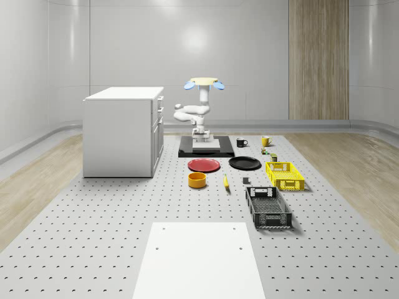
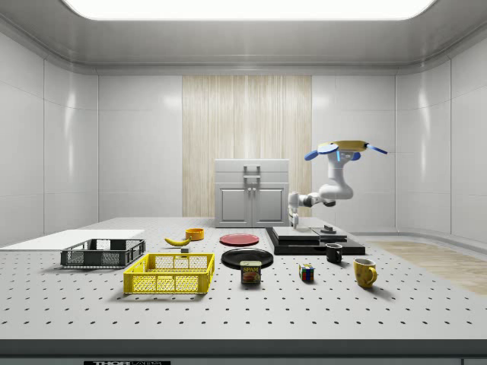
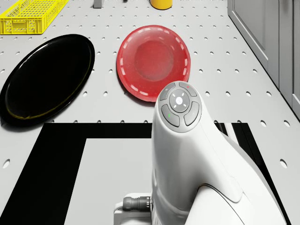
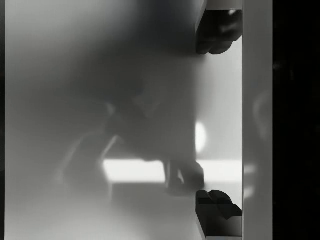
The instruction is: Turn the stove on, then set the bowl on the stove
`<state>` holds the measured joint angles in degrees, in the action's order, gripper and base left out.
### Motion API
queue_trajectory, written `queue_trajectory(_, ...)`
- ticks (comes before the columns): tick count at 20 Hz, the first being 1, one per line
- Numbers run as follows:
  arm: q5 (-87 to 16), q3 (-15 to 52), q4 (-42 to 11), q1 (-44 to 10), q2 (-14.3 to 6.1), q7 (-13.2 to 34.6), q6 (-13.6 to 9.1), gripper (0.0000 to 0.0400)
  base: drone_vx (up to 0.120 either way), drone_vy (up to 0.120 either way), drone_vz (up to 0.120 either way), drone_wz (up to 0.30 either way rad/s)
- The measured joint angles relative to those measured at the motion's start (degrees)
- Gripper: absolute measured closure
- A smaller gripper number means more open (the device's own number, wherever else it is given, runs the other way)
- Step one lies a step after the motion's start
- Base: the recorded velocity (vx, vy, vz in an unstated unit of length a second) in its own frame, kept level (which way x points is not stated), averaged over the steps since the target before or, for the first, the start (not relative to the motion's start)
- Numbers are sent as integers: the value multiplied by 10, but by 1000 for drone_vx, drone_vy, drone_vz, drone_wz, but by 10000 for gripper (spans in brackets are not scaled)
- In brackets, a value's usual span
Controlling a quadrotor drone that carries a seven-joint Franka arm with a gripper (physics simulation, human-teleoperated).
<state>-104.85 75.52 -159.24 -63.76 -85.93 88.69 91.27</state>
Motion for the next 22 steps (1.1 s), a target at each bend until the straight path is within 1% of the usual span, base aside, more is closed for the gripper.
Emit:
queue_trajectory(2,1,0,0,1,-2,-2,2,0,120,20,0,0)
queue_trajectory(6,3,1,1,2,-6,-3,6,0,120,110,0,0)
queue_trajectory(22,8,2,2,0,-19,-2,18,0,120,0,0,0)
